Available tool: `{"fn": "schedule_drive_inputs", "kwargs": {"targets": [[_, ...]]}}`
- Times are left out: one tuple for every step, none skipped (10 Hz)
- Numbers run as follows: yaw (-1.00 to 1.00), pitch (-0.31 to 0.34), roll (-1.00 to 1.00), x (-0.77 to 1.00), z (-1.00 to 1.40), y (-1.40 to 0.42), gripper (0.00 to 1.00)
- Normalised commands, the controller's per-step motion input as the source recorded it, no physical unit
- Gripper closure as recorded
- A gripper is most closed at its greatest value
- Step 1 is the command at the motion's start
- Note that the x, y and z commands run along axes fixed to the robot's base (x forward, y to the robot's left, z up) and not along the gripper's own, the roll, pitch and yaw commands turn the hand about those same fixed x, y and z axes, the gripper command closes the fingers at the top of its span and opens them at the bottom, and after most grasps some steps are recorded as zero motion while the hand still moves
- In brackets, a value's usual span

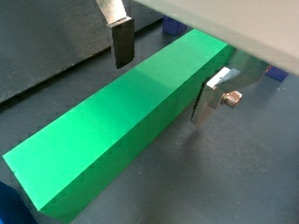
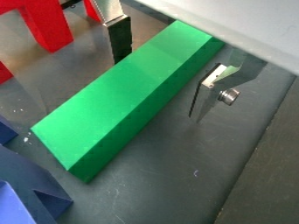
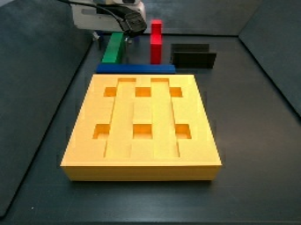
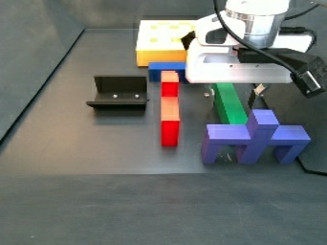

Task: Pick up the green object. Move up. Move to above the board. Insert the green object.
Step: Pick up the green object.

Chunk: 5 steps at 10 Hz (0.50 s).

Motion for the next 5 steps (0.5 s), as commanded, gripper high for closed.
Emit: {"fn": "schedule_drive_inputs", "kwargs": {"targets": [[0.01,0.000,0.00,0.00,0.20,0.00,0.00],[0.03,0.000,0.00,0.00,0.09,0.00,0.00],[0.04,0.000,0.01,0.00,0.12,-0.04,0.00],[0.00,0.000,0.04,0.00,0.00,-0.01,0.00],[0.00,0.000,0.00,0.00,0.00,0.00,0.00]]}}
